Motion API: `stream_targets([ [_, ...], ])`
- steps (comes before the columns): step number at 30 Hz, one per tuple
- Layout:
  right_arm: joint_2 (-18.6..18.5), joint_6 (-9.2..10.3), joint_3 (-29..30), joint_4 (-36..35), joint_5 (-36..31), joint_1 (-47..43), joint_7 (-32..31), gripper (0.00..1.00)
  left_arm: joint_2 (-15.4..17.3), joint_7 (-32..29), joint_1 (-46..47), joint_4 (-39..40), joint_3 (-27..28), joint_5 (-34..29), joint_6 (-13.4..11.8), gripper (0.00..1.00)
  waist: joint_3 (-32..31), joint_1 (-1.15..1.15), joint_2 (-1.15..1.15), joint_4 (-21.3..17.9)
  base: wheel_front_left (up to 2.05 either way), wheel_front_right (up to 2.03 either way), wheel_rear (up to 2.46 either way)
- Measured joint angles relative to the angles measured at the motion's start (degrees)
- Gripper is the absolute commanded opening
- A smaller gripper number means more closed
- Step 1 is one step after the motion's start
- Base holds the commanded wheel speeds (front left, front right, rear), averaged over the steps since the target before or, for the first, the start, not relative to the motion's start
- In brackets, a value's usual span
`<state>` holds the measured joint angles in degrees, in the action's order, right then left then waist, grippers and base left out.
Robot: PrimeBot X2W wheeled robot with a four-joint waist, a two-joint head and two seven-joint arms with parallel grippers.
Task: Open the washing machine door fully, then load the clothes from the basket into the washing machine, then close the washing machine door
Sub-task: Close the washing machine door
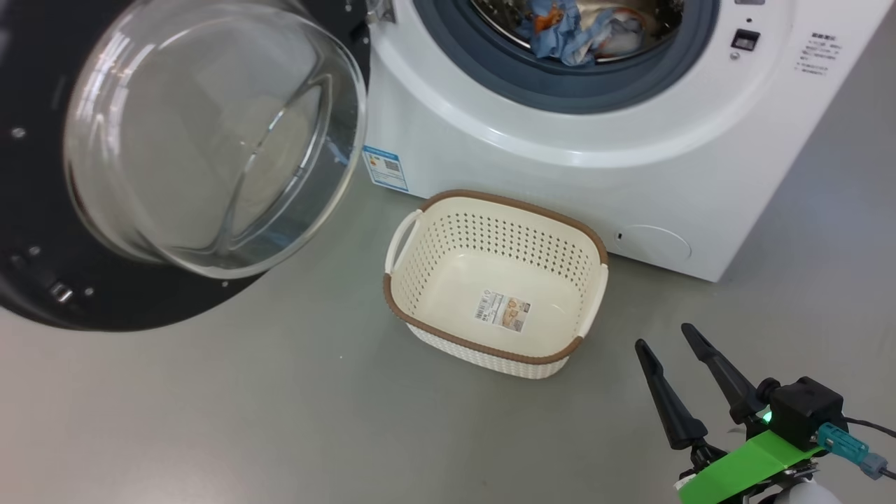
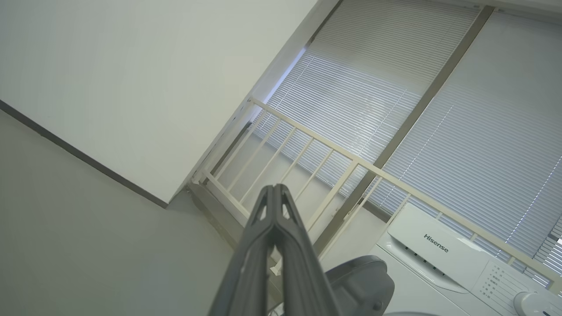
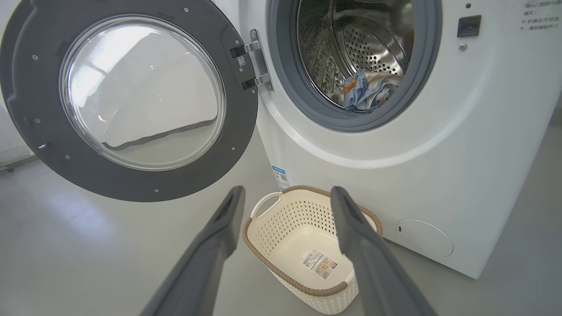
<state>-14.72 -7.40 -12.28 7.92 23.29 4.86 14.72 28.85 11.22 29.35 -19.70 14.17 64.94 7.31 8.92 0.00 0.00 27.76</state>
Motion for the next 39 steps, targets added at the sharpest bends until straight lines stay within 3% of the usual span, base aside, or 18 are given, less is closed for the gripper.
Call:
stream_targets([
  [5,0.0,0.00,0.1,-0.2,-0.4,0.0,0.0,1.00,3.8,-8.8,8.1,-10.5,-0.7,11.8,0.0,0.00,1.4,0.00,0.00,-1.5,0.00,0.00,0.00],
  [8,-0.1,0.00,0.2,-0.4,-0.5,0.1,0.0,1.00,5.7,-15.6,11.3,-17.0,-1.7,15.4,0.0,0.00,2.3,0.00,0.00,-2.3,0.00,0.00,0.00],
  [18,-1.0,0.00,0.4,-1.0,-1.5,1.2,0.0,1.00,8.0,-34.2,18.5,-31.0,-6.9,20.0,0.0,0.00,5.1,0.00,0.00,-4.3,0.00,0.00,0.00],
  [23,-1.2,0.00,0.5,-1.0,-1.5,1.2,0.0,1.00,8.6,-39.6,20.1,-34.6,-8.4,20.4,0.0,0.00,5.7,0.00,0.00,-5.0,0.00,0.00,0.00],
  [33,-1.1,0.00,1.5,-1.0,-1.6,1.2,0.0,1.00,9.7,-49.8,19.1,-29.0,-11.0,21.4,0.0,0.00,5.2,0.00,0.00,-4.5,0.00,0.00,0.00],
  [39,-0.1,0.00,1.5,-1.0,-1.6,1.2,0.0,1.00,10.8,-59.3,11.8,-16.9,-12.7,24.5,0.0,0.00,3.7,0.00,0.00,-4.1,0.00,0.00,0.00],
])
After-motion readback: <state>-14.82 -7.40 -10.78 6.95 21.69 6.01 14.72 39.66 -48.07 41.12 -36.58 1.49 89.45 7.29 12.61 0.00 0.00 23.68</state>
